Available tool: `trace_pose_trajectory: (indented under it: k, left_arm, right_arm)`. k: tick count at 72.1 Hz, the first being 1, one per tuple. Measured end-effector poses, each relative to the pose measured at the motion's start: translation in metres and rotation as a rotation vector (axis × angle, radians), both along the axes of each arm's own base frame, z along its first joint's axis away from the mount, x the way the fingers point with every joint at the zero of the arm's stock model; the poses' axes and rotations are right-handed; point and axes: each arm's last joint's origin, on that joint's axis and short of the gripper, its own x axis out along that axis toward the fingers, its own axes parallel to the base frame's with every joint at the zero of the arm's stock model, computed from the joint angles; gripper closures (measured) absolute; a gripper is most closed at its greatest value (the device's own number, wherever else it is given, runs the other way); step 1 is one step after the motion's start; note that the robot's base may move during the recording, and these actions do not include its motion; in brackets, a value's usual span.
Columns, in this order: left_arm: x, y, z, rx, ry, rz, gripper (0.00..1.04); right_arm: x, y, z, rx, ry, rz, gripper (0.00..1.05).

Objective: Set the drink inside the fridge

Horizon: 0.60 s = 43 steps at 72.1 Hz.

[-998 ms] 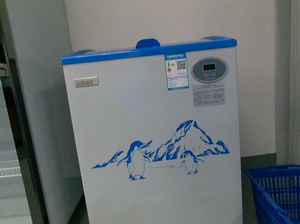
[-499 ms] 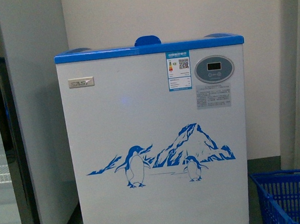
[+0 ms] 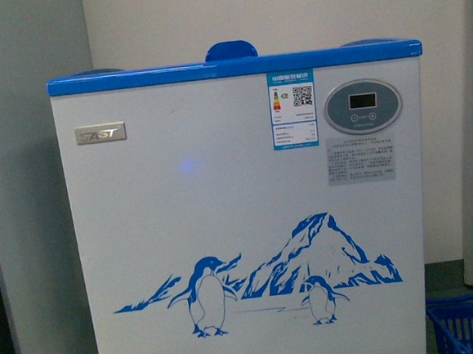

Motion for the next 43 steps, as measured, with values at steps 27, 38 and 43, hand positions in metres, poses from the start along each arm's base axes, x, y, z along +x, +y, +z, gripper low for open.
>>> trace_pose_trajectory:
  k: [27, 38, 43]
  left_arm:
    - [0.0000, 0.0000, 0.0000, 0.000, 0.000, 0.000, 0.08]
    - [0.0000, 0.0000, 0.0000, 0.000, 0.000, 0.000, 0.08]
    - [0.0000, 0.0000, 0.0000, 0.000, 0.000, 0.000, 0.08]
  right_arm:
    - [0.0000, 0.0000, 0.0000, 0.000, 0.000, 0.000, 0.07]
    - [0.0000, 0.0000, 0.0000, 0.000, 0.000, 0.001, 0.07]
    - [0.0000, 0.0000, 0.0000, 0.000, 0.000, 0.000, 0.07]
